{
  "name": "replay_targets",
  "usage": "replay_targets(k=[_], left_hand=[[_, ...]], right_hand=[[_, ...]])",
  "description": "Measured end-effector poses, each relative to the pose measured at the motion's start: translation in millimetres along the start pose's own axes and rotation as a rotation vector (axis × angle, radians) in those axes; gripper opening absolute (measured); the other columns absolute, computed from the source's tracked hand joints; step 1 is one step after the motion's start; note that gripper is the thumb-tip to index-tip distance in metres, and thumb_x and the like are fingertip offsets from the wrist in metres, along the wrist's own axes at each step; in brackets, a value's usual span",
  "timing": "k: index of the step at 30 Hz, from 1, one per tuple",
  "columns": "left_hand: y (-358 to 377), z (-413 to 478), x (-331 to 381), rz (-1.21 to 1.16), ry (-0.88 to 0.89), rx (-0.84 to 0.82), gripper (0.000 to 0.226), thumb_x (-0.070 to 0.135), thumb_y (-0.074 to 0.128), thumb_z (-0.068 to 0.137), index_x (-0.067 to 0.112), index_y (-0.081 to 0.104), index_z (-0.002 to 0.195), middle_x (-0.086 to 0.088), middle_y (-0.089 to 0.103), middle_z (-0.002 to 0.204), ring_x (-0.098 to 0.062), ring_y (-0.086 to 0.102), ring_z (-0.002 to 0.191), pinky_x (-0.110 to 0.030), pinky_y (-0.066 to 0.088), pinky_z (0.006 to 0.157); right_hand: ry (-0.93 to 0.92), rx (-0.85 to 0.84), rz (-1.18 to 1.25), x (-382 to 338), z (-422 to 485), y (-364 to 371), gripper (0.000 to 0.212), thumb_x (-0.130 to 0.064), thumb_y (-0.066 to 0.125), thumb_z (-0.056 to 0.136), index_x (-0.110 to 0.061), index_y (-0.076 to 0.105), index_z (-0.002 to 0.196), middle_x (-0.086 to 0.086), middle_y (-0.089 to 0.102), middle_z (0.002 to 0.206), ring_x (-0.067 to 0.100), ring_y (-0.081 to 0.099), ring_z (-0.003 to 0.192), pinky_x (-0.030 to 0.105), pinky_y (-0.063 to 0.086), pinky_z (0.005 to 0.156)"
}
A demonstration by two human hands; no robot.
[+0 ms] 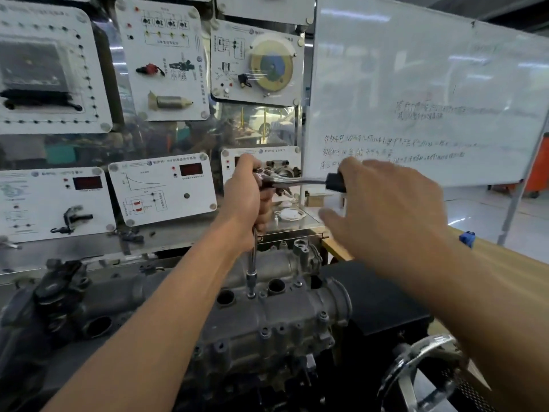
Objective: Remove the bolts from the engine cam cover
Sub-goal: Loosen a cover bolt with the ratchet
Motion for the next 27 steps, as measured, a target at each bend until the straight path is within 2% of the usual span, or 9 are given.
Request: replay_targets(k=[4,6,8,12,15,17,21,23,27], left_hand=[[11,0,-4,0.090,0.046,0.010,0.065,0.042,0.037,0.093,0.021,0.050,0.032,0.008,0.034,0.039,-0.010,0.020,0.037,-0.022,0.020,0.036],[-4,-5,-2,0.029,0.040,0.066,0.061,0.043,0.040,0.091,0.022,0.048,0.034,0.009,0.032,0.042,-0.010,0.021,0.037,-0.022,0.022,0.036],[-7,-14,-4,0.001,0.046,0.006,0.054,0.045,0.042,0.088,0.024,0.044,0.039,0.010,0.031,0.043,-0.010,0.021,0.038,-0.022,0.023,0.037],[17,-24,-10,0.224,0.051,-0.159,0.046,0.050,0.041,0.084,0.026,0.038,0.044,0.007,0.030,0.047,-0.013,0.020,0.041,-0.025,0.021,0.042],[-2,-11,-2,0.044,0.022,0.010,0.054,0.045,0.038,0.090,0.026,0.037,0.040,0.009,0.027,0.044,-0.012,0.018,0.039,-0.022,0.019,0.038],[-13,-2,-2,-0.024,0.022,0.113,0.053,0.044,0.037,0.090,0.025,0.039,0.040,0.009,0.028,0.043,-0.012,0.018,0.039,-0.021,0.020,0.038],[-13,-4,1,-0.023,0.060,0.189,0.059,0.043,0.036,0.090,0.022,0.053,0.037,0.010,0.029,0.045,-0.010,0.018,0.039,-0.022,0.019,0.039],[-25,-10,4,-0.066,0.029,0.223,0.052,0.046,0.036,0.091,0.023,0.046,0.045,0.010,0.030,0.045,-0.011,0.019,0.038,-0.024,0.021,0.041],[7,-30,0,0.149,0.062,-0.038,0.047,0.045,0.038,0.091,0.027,0.040,0.048,0.009,0.031,0.049,-0.010,0.021,0.042,-0.027,0.022,0.045]], right_hand=[[0.004,0.077,0.099,-20,-34,-39,0.044,-0.032,0.084,0.049,-0.017,0.046,0.066,-0.003,0.033,0.052,0.020,0.019,0.041,0.016,0.012,0.045],[0.030,-0.002,0.055,-11,-6,-8,0.041,-0.027,0.083,0.058,-0.020,0.043,0.066,-0.005,0.037,0.053,0.017,0.026,0.043,0.020,0.021,0.044],[0.086,-0.059,0.173,1,24,41,0.015,-0.020,0.069,0.081,-0.017,0.055,0.079,-0.001,0.057,0.072,0.024,0.051,0.068,0.035,0.040,0.068],[0.227,-0.144,0.508,-3,44,97,0.013,-0.010,0.057,0.084,-0.011,0.060,0.097,0.003,0.063,0.095,0.026,0.056,0.096,0.037,0.031,0.097],[0.114,-0.149,0.209,5,37,66,0.021,-0.032,0.059,0.086,-0.014,0.061,0.095,0.003,0.059,0.084,0.028,0.056,0.083,0.041,0.041,0.080],[-0.020,0.036,0.036,5,17,16,0.030,-0.049,0.058,0.080,-0.019,0.059,0.080,-0.002,0.046,0.062,0.023,0.044,0.055,0.030,0.036,0.056],[-0.052,0.257,0.196,-24,-7,-41,0.029,-0.050,0.057,0.072,-0.024,0.048,0.064,-0.005,0.032,0.053,0.018,0.028,0.041,0.012,0.014,0.046],[0.041,0.064,0.189,-16,25,-6,0.019,-0.035,0.063,0.077,-0.016,0.063,0.081,0.001,0.044,0.066,0.026,0.043,0.055,0.025,0.032,0.048],[0.121,-0.386,0.327,3,71,90,0.030,-0.008,0.056,0.089,-0.014,0.054,0.118,0.014,0.064,0.106,0.036,0.058,0.097,0.048,0.047,0.089]])
Point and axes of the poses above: each hand's wrist, its own z-axis towards the middle knuckle, its own y-axis out of the palm, x = y × z, the point moved 4 cm from there along z, towards the middle knuckle
